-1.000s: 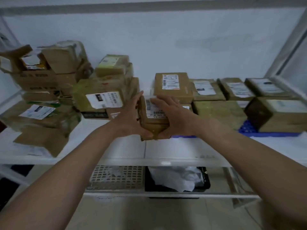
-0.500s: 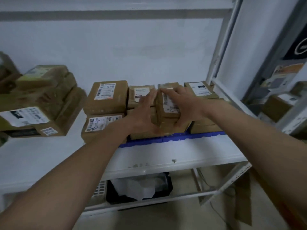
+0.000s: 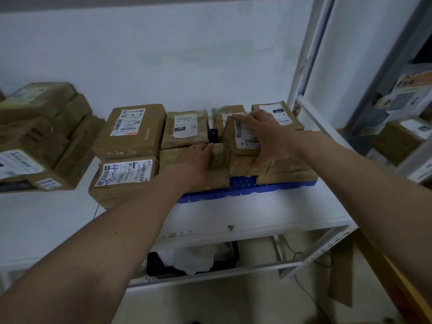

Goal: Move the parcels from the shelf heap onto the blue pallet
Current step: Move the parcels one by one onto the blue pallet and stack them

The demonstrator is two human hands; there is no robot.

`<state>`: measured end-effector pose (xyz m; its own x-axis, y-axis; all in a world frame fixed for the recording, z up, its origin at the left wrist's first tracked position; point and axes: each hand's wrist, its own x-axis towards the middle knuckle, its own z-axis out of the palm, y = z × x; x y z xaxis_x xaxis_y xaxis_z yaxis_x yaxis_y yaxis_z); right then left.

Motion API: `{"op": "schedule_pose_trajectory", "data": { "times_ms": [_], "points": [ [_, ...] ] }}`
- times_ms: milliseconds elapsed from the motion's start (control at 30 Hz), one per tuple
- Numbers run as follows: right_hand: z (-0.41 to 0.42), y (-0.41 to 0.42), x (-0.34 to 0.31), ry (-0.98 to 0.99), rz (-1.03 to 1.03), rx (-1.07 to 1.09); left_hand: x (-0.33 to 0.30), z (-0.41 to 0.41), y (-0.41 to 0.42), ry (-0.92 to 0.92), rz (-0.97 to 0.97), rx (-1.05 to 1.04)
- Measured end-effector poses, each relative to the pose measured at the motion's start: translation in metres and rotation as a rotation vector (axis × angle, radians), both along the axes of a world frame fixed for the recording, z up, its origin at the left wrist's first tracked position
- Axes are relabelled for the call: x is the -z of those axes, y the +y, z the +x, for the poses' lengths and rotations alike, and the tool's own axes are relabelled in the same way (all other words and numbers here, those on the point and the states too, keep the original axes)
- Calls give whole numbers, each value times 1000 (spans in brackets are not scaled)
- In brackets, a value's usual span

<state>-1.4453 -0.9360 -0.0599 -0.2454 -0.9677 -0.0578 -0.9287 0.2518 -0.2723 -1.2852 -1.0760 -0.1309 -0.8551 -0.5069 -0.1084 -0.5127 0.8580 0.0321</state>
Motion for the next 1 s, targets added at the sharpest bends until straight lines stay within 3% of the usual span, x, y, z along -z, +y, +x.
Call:
{"op": "schedule_pose_trajectory", "data": {
  "times_ms": [300, 567, 1000],
  "points": [
    [0, -17, 5, 12, 120, -5, 1, -11, -8, -87, -82, -81],
    [-4, -27, 0, 7, 160, 1, -1, -12, -16, -93, 48, -140],
    [-7, -25, -1, -8, 167, 14, 2, -7, -21, -173, 62, -203]
  ]
}}
